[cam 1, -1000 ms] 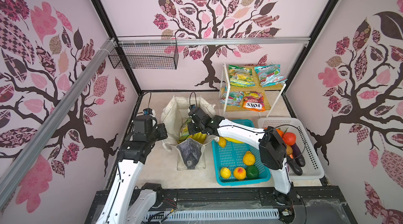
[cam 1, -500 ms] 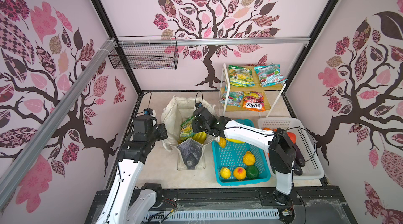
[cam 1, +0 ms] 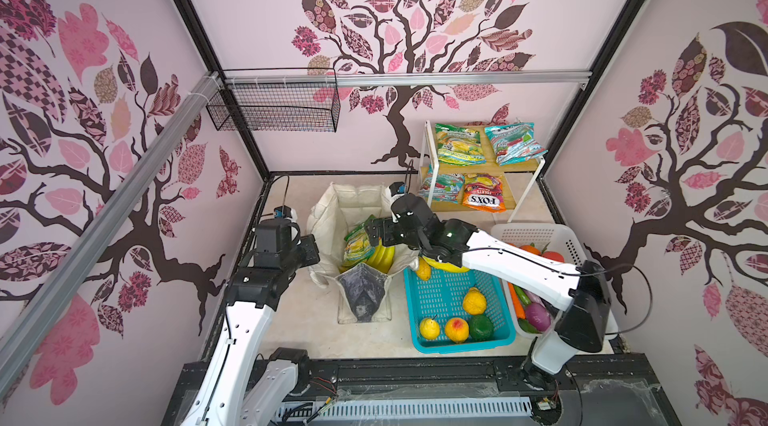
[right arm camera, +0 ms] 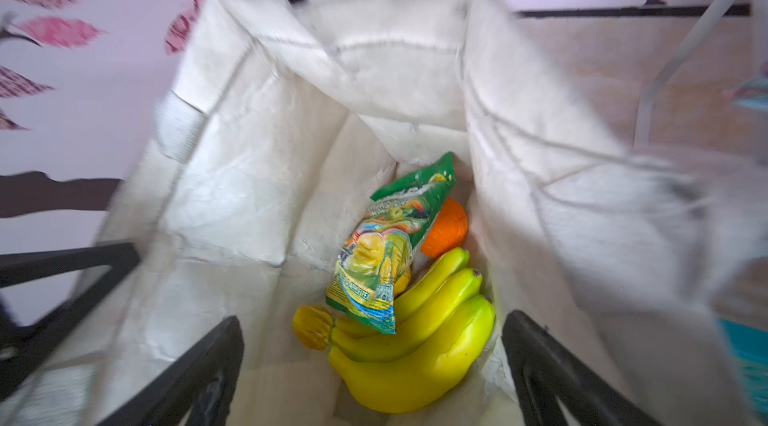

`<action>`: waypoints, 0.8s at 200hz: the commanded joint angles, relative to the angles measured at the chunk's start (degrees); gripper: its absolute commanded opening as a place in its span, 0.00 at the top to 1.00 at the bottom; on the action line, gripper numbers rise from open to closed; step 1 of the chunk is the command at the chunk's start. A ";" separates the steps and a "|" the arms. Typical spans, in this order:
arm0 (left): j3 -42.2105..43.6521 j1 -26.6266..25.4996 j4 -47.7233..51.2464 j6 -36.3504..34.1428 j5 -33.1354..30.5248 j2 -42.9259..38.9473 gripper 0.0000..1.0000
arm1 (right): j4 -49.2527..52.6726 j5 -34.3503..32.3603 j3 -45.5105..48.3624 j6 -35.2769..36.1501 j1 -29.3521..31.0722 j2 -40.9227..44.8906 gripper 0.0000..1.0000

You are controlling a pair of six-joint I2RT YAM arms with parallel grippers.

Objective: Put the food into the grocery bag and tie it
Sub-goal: 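Raise the right gripper out of the bag and move it to the candy shelf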

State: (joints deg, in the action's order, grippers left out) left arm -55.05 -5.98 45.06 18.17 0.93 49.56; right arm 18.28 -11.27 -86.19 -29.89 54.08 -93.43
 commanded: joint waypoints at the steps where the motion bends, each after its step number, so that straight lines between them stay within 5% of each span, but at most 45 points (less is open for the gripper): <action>1: 1.32 0.15 -0.85 0.11 -0.38 0.14 1.00 | 0.48 -1.31 2.37 -2.06 -0.12 7.43 0.00; 15: 1.43 0.16 -0.93 0.11 -0.49 0.21 1.00 | -3.55 0.85 7.34 0.67 -0.44 12.77 0.00; 32: 1.30 0.17 -0.88 0.11 -0.69 0.68 1.00 | -10.49 13.87 14.11 8.12 -3.67 19.24 0.00; 55: 1.42 0.17 -1.02 -0.02 -0.70 0.74 1.00 | -11.52 17.10 17.51 2.45 -9.29 25.02 0.01; 110: 1.44 0.15 -1.29 -0.16 -0.34 0.31 1.00 | 0.64 4.91 14.65 1.16 -12.13 28.76 0.00; 160: 1.48 0.08 -1.42 -0.33 0.05 0.34 1.00 | 1.74 3.08 13.25 1.76 -12.45 32.29 0.01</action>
State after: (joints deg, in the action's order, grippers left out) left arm -55.05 -5.98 45.04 18.15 0.32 50.37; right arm 18.65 -4.95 -70.61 -29.12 41.80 -64.77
